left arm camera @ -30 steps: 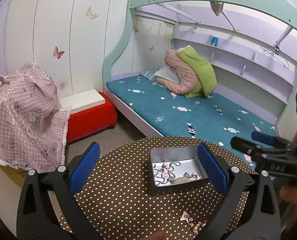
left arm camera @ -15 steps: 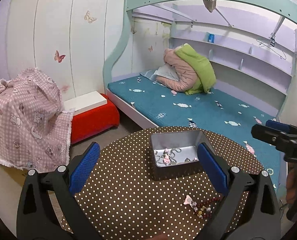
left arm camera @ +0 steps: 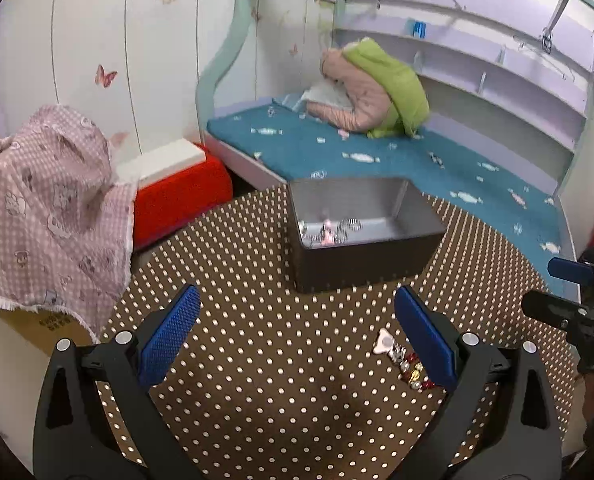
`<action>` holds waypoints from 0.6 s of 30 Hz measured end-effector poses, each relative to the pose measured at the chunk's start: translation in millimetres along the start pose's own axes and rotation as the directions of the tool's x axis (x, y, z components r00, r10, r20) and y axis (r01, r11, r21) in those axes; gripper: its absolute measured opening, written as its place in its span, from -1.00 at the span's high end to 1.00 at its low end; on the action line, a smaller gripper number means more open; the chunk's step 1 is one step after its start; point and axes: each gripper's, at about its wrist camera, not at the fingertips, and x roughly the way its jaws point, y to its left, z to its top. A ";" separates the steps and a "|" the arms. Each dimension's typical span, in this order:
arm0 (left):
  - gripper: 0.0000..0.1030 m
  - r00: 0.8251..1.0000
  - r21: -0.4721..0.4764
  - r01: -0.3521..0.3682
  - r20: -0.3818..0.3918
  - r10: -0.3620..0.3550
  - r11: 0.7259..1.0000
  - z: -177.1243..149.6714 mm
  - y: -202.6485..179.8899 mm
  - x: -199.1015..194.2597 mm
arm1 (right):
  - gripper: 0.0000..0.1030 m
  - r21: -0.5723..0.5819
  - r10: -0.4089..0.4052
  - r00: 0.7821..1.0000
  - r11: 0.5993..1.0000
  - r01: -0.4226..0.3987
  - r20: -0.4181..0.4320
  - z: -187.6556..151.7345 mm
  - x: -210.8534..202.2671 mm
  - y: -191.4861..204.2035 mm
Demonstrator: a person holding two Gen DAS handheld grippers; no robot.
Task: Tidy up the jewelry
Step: 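Withdraw both tools from the box toward the red bead bracelet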
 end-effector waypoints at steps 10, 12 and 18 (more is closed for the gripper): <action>-0.88 0.992 0.029 0.054 -0.119 -0.050 0.998 -21.3 -22.1 41.7 | -0.85 0.012 -0.003 0.997 1.000 0.003 -0.072 -21.0 18.9 -9.9; -0.88 0.989 0.039 0.064 -0.135 -0.058 0.997 -23.9 -29.4 48.6 | -0.85 0.012 -0.007 0.997 1.000 0.008 -0.081 -23.5 21.5 -11.1; -0.53 0.980 0.052 0.083 -0.187 -0.072 0.995 -27.8 -43.2 68.7 | -0.85 -0.002 -0.001 0.995 1.000 0.000 -0.103 -28.5 29.4 -12.2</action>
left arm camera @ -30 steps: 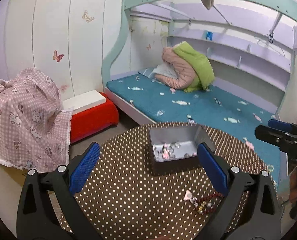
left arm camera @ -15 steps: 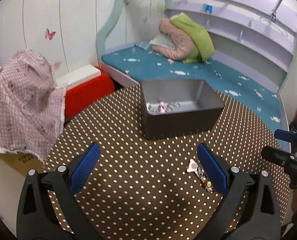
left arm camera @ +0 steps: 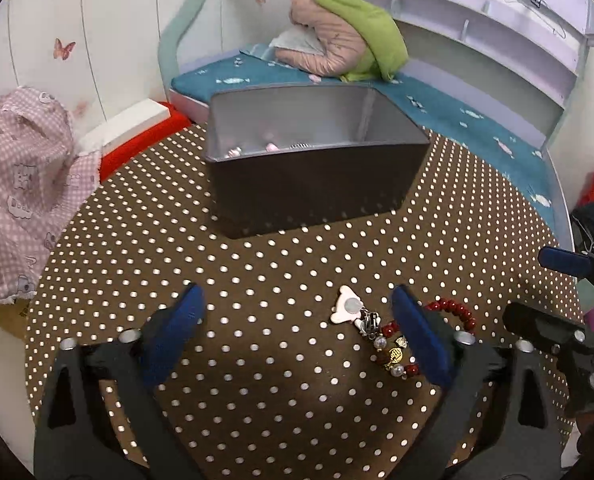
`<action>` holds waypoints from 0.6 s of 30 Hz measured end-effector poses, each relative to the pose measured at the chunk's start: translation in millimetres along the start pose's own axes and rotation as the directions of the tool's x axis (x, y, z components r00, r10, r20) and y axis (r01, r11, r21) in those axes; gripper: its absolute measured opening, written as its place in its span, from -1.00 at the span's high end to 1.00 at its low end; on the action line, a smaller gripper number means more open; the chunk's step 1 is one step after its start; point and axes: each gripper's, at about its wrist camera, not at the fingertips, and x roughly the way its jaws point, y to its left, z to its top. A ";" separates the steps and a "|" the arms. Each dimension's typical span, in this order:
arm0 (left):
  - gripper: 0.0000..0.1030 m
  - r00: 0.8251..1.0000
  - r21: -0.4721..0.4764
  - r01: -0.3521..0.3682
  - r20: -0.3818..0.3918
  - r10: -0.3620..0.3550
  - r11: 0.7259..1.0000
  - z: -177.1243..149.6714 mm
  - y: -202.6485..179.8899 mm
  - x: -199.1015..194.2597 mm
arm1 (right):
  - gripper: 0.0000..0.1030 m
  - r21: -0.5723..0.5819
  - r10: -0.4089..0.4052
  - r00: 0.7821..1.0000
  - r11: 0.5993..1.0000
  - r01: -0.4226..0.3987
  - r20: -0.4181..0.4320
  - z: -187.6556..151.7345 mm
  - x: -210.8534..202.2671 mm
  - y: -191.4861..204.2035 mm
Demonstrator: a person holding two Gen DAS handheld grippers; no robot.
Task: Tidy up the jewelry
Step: 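Withdraw both tools from the box toward the red bead bracelet, then grasp the white charm with the left tool while the right tool grasps the red bracelet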
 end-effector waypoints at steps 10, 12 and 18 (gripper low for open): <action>0.05 0.998 0.038 0.039 -0.043 -0.037 0.999 -7.2 -9.8 16.3 | -0.85 -0.022 0.014 1.000 1.000 -0.014 -0.016 1.8 9.2 7.6; 0.32 0.998 0.043 0.058 -0.042 -0.056 0.997 -9.1 -10.1 15.3 | -0.85 -0.041 0.019 1.000 0.999 -0.020 -0.023 1.6 11.4 10.8; 0.58 0.993 0.045 0.112 -0.045 -0.110 0.993 -16.3 -5.7 7.4 | -0.20 -0.099 0.015 0.998 0.995 -0.020 -0.054 1.4 22.8 23.2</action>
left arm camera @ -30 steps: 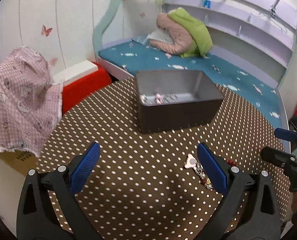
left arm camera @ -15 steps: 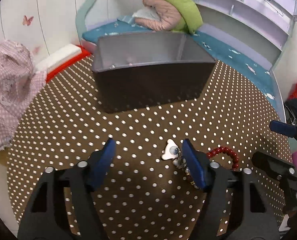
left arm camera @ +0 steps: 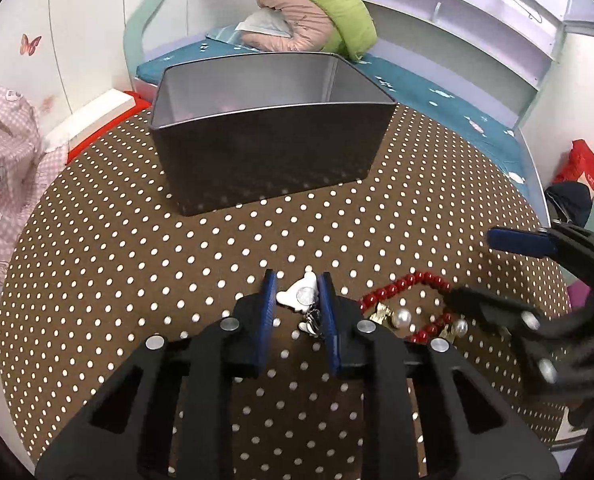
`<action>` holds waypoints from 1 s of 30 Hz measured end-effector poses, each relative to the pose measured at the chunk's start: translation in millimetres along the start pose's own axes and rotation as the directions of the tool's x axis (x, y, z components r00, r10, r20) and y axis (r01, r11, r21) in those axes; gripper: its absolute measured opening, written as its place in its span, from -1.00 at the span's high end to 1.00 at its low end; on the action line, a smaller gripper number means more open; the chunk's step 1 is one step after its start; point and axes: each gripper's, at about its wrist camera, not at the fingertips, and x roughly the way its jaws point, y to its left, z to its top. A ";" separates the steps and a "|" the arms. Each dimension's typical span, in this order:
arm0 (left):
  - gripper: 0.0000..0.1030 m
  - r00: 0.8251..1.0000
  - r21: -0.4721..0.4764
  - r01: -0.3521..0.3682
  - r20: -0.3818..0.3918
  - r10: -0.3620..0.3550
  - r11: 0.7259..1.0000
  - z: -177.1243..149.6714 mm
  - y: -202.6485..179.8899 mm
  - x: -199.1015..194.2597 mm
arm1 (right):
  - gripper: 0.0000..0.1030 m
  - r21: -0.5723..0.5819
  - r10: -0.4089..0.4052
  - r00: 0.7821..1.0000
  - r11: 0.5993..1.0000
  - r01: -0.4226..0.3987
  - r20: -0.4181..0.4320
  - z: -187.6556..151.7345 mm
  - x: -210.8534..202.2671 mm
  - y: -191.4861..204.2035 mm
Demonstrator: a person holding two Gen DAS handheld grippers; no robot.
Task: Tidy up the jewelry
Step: 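Grasp the white charm with the left tool while the right tool grasps the red bracelet, then carry the white charm and red bracelet over the grey box and open both tools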
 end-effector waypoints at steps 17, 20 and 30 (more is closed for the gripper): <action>0.58 0.999 -0.066 -0.022 0.046 0.025 0.998 -16.2 29.8 -36.5 | 0.87 -0.165 -0.051 0.999 0.985 0.053 0.015 1.0 -1.4 35.4; 0.58 0.998 -0.077 -0.025 0.059 0.030 0.997 -14.0 35.6 -43.0 | 0.87 -0.163 -0.036 0.998 0.986 0.044 0.050 8.6 -14.8 36.2; 0.58 0.989 -0.076 -0.030 0.141 0.040 0.997 6.9 41.3 -77.6 | 0.87 -0.220 -0.042 0.988 0.973 0.074 0.146 40.7 -44.6 56.9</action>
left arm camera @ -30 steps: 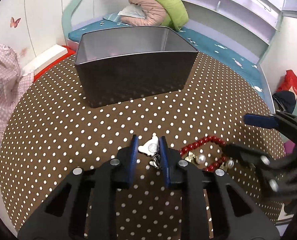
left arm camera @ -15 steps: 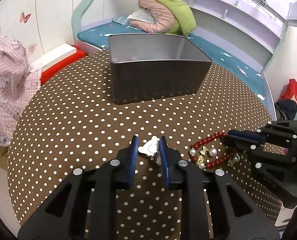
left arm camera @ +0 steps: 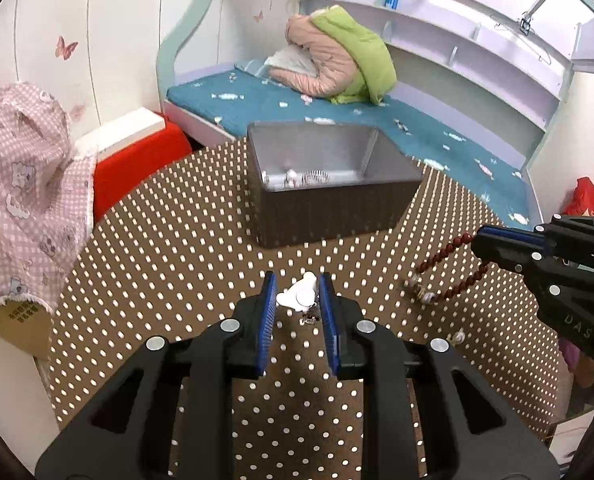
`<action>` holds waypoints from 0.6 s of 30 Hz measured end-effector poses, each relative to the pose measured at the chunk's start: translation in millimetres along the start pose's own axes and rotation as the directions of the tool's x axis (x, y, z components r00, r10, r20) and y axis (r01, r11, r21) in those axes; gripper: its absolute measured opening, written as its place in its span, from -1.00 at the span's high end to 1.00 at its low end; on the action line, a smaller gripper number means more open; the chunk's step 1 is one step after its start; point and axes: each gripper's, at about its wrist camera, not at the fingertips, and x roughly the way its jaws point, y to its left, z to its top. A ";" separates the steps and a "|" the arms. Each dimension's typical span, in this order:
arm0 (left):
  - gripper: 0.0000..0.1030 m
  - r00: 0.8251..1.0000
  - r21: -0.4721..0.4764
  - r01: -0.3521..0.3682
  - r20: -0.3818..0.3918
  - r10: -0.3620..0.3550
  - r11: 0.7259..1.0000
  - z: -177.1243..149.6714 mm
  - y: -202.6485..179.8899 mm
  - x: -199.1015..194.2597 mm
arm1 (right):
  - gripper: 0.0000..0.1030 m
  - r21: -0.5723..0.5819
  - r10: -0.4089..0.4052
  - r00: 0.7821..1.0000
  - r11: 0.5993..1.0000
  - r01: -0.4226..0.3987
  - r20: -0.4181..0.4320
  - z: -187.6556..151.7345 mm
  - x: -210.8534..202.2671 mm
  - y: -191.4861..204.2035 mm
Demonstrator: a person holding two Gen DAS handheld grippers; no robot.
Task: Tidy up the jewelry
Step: 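Carry the white charm and red bracelet over the grey box and open both tools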
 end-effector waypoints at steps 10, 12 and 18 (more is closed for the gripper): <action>0.58 0.992 0.018 0.001 0.125 -0.004 1.000 45.2 1.9 -36.7 | 0.87 -0.031 -0.042 0.990 0.998 0.047 0.137 44.9 -30.9 -7.5; 0.58 0.989 0.017 0.001 0.149 -0.004 1.000 55.8 2.5 -42.7 | 0.87 -0.034 -0.048 0.986 0.998 0.054 0.159 53.6 -34.7 -8.8; 0.58 0.976 0.020 0.004 0.218 -0.009 1.000 91.1 2.4 -56.4 | 0.87 -0.037 -0.058 0.976 0.997 0.067 0.211 79.5 -40.4 -14.5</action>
